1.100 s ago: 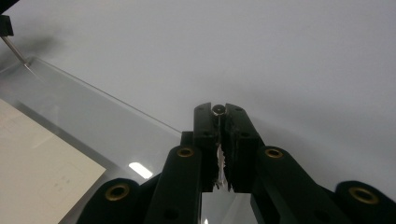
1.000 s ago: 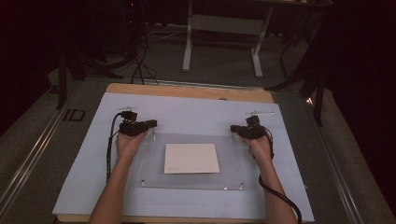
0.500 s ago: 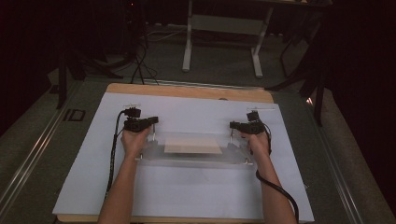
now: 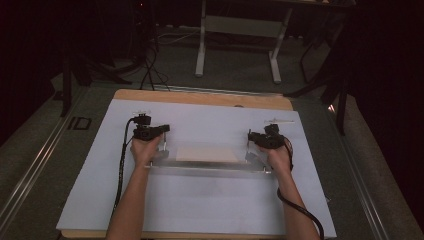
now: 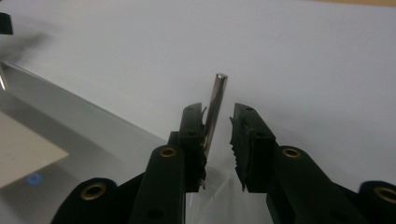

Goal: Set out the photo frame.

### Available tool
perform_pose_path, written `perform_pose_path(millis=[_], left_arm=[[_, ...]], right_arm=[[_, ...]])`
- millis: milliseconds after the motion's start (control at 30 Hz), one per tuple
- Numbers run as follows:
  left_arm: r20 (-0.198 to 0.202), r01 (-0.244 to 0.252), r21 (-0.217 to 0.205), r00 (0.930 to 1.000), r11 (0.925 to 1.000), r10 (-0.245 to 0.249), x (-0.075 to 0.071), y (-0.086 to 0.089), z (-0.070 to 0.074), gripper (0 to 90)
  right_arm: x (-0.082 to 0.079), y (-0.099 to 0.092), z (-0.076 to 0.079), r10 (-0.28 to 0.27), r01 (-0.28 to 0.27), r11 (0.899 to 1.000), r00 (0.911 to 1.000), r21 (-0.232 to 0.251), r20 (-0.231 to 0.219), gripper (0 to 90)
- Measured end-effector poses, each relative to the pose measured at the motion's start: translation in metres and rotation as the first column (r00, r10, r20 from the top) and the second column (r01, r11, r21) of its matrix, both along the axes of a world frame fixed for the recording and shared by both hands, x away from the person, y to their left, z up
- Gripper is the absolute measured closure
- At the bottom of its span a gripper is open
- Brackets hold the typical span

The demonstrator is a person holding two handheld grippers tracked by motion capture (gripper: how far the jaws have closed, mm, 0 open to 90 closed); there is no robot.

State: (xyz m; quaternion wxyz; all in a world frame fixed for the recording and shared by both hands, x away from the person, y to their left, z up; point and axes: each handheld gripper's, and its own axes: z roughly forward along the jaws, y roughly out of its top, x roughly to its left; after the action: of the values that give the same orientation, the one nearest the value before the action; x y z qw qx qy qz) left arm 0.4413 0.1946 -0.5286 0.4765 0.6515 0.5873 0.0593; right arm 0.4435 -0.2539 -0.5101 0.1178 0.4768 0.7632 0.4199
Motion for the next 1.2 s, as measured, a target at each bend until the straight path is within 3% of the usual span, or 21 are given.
perform_pose_path(millis=[200, 233, 467, 833, 867, 1200], left_arm=[[-0.003, -0.003, -0.004, 1.0000, 1.0000, 0.003, 0.000, 0.000, 0.000, 84.5], [-0.003, -0.002, -0.005, 1.0000, 1.0000, 0.002, 0.000, 0.000, 0.000, 84.5], [-0.010, -0.002, -0.013, 0.9999, 0.9999, 0.002, 0.001, 0.000, -0.001, 84.3], [-0.019, -0.003, -0.016, 0.9998, 0.9999, 0.002, 0.002, 0.000, 0.000, 84.3], [-0.020, -0.003, -0.015, 0.9998, 0.9999, 0.003, 0.002, 0.000, 0.000, 84.3], [-0.028, -0.004, -0.016, 0.9996, 0.9999, 0.004, 0.003, 0.000, 0.000, 84.2]], right_arm=[[-0.013, -0.008, 0.003, -0.009, 0.009, 1.000, 0.9975, -0.005, 0.070, 68.2], [-0.018, -0.010, 0.006, -0.004, 0.005, 1.000, 0.9949, -0.003, 0.101, 67.3], [-0.039, -0.012, 0.014, 0.057, -0.044, 0.996, 0.9796, -0.072, 0.193, 65.4], [-0.058, -0.016, 0.023, 0.088, -0.068, 0.993, 0.9679, -0.091, 0.235, 64.7], [-0.065, -0.019, 0.024, 0.105, -0.082, 0.991, 0.9623, -0.103, 0.251, 65.8], [-0.076, -0.028, 0.017, 0.114, -0.086, 0.989, 0.9618, -0.117, 0.249, 66.6]])
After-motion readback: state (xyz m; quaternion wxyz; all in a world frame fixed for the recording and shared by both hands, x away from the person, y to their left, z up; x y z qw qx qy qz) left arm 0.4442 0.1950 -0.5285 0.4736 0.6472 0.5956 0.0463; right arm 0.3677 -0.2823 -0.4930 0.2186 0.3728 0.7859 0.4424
